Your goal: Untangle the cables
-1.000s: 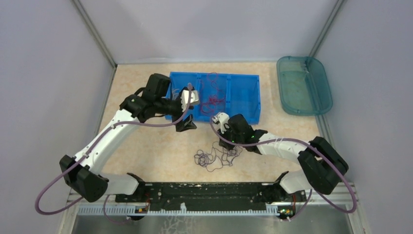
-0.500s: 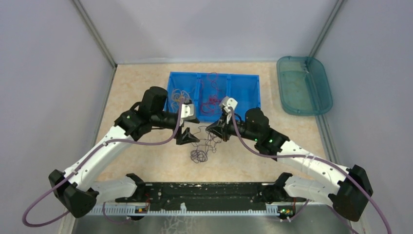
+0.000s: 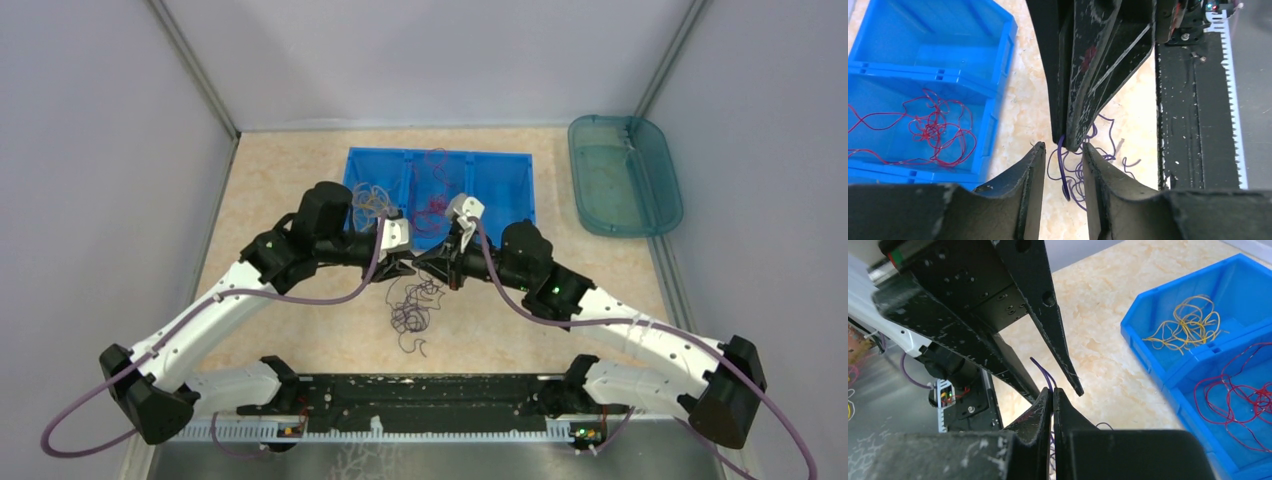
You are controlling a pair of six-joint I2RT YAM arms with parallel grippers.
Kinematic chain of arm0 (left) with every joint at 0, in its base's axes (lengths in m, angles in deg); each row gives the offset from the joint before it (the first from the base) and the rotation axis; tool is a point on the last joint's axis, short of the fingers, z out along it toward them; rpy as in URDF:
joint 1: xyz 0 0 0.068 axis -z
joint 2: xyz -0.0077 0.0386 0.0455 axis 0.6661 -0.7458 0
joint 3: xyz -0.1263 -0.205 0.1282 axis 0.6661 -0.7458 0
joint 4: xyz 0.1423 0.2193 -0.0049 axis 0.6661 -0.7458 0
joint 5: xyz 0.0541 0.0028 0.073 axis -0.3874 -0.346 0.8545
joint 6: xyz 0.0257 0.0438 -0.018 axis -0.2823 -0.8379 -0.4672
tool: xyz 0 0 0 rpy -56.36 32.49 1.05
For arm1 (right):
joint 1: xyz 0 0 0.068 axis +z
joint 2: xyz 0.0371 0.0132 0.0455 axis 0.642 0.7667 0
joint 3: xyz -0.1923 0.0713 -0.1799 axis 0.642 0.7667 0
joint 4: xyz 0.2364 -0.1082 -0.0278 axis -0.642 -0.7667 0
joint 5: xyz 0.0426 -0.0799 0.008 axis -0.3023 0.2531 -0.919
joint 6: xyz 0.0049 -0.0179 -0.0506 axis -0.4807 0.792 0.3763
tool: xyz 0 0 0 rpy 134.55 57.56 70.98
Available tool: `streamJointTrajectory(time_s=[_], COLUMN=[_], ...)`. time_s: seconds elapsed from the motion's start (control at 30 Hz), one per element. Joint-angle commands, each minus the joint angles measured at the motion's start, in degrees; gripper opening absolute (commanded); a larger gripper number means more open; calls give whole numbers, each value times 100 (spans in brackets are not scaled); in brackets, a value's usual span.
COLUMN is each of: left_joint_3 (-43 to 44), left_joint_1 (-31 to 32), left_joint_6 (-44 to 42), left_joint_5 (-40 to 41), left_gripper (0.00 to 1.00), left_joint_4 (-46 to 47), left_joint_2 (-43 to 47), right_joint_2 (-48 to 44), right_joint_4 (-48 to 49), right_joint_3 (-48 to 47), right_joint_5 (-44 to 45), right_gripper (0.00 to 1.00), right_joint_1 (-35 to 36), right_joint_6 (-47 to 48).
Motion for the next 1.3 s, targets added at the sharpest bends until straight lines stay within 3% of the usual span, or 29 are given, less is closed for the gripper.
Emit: streamJointTrajectory(time_s=[0.0,0.1,0.3,0.37,0.6,0.7,0.97,1.27], left_joint_3=[-8,81,365,490,1350,1672,1940,1927], left_joint_1=[39,37,43,43,43,43,59,95], left_joint_6=[-406,-500,-520,-439,-137,-84,49,-47], left_joint_5=[238,209,368,391,64,-240,-563,-340], left_gripper=[38,32,9,5,0,0,0,0], left_joint_4=[-49,-97,42,188,154,126,-3,19], left_joint_2=[161,162,95,94,-48,-58,-83,-81], right_joint_2=[-353,-477,-663,-724,-1108,-1247,-645,97], right_joint_4=[271,254,225,320,1119,1652,2384,3382], right_joint_3=[-82,-6,103,193,788,1015,502,422], right_joint_5=[176,245,352,361,675,761,285,-752], right_gripper=[0,0,0,6,61,73,76,51], right_joint_1=[49,48,53,48,47,48,48,51], right_joint_6=[-96,-109,-158,-231,-550,-577,-655,-1502])
